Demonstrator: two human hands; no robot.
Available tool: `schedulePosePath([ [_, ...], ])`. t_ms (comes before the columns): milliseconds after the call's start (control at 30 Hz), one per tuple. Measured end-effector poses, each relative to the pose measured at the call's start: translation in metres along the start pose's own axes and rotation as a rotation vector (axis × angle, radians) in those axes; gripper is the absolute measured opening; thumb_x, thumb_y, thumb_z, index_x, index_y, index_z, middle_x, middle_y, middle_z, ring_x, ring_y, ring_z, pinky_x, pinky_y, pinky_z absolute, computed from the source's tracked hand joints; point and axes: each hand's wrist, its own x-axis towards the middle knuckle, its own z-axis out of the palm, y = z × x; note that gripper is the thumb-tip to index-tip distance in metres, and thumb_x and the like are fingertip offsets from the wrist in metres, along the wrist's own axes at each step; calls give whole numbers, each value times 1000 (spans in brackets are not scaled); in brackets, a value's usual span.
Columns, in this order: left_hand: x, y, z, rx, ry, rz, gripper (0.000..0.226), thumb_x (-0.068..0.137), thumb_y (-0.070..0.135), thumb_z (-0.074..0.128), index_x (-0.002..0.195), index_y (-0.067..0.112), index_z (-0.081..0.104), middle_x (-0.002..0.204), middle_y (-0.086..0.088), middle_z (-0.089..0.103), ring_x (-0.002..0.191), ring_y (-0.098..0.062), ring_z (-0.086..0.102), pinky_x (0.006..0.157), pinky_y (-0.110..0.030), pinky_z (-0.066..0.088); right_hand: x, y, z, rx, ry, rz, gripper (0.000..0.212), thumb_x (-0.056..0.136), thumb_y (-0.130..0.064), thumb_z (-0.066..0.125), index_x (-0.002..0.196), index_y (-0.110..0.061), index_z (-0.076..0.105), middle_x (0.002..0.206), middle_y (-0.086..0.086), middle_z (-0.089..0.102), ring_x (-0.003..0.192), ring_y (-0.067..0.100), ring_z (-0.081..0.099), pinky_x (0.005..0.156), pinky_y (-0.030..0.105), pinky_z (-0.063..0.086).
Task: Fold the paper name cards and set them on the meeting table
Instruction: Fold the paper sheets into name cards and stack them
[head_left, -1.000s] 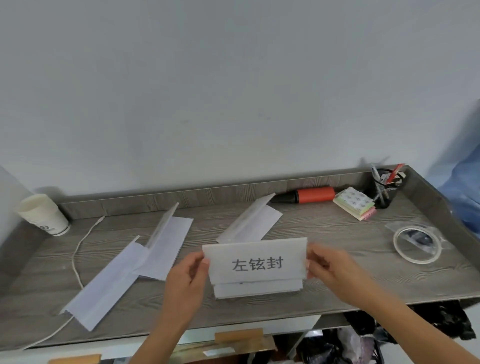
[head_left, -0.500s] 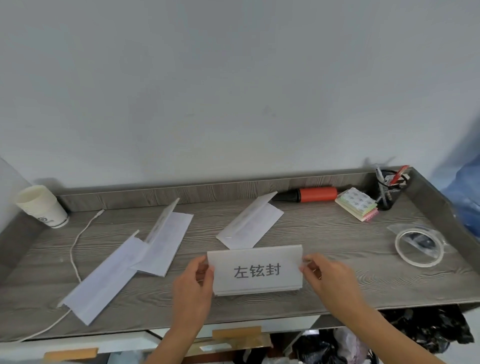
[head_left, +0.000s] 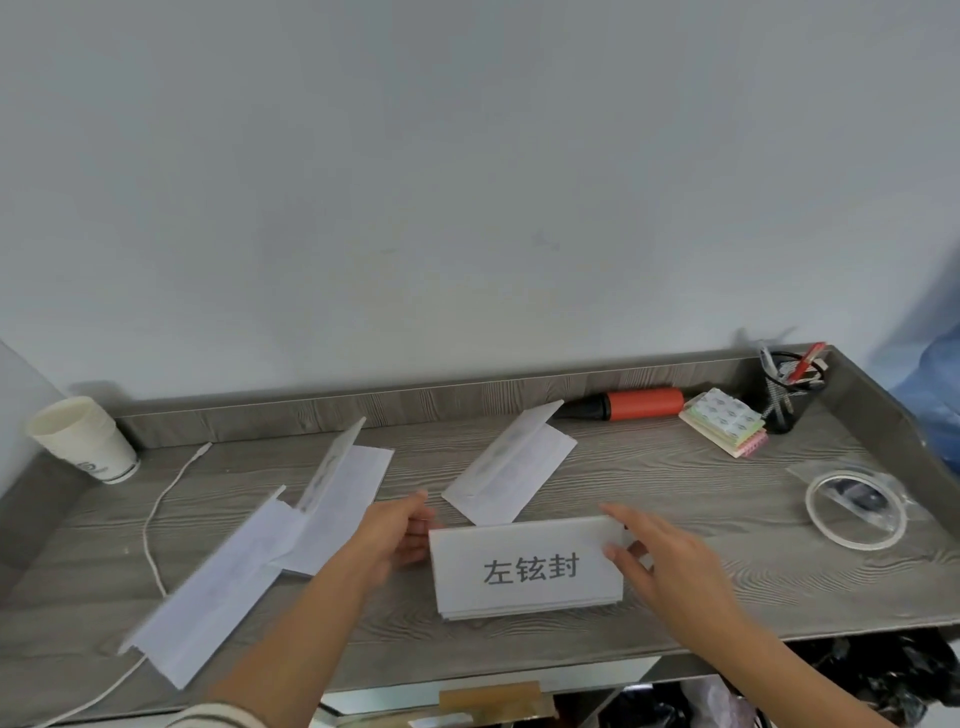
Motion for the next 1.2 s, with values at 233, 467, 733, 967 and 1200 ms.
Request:
schedulePosePath([
  [233, 43, 23, 26, -33, -156, -174, 27, 89, 29, 63, 87, 2, 62, 61, -10, 74, 64, -21, 65, 64, -32, 48, 0, -1, 0, 8, -19, 40, 41, 89, -32, 63, 129, -30, 57, 103, -18, 62, 70, -2, 58, 65, 12, 42],
  [467, 43, 37, 35, -403, -189, -157, 5, 91, 3, 54, 96, 0, 54, 90, -18, 62, 69, -27, 68, 45, -28, 57, -2, -4, -2, 52, -59, 99, 39, 92, -34, 58, 131, -32, 54, 103, -22, 56, 79, 2, 63, 71, 10, 42],
  [733, -15, 67, 5, -205, -193, 273, 13, 90, -2, 56, 80, 6, 53, 92, -18, 71, 73, -24, 71, 56, -28, 60, 2, 4, -6, 282, -106, 215, 46, 82, -59, 56, 126, -49, 48, 104, -22, 64, 84, 0, 64, 72, 15, 50],
  [967, -57, 49, -21, -227, -166, 418, 15, 89, -5, 55, 79, 6, 52, 83, -13, 76, 74, -23, 73, 58, -30, 59, 19, 17, -18, 492, 6, 364, 49, 85, -58, 50, 123, -29, 59, 96, -8, 71, 83, 6, 68, 68, 26, 52],
  [1200, -77, 25, -24, -63, -119, 599, 16, 85, -12, 57, 77, 2, 55, 71, -8, 76, 69, -19, 73, 60, -28, 60, 43, -2, -32, 766, 0, 359, 29, 91, -34, 57, 118, -27, 59, 102, -4, 72, 93, 12, 69, 71, 30, 55],
])
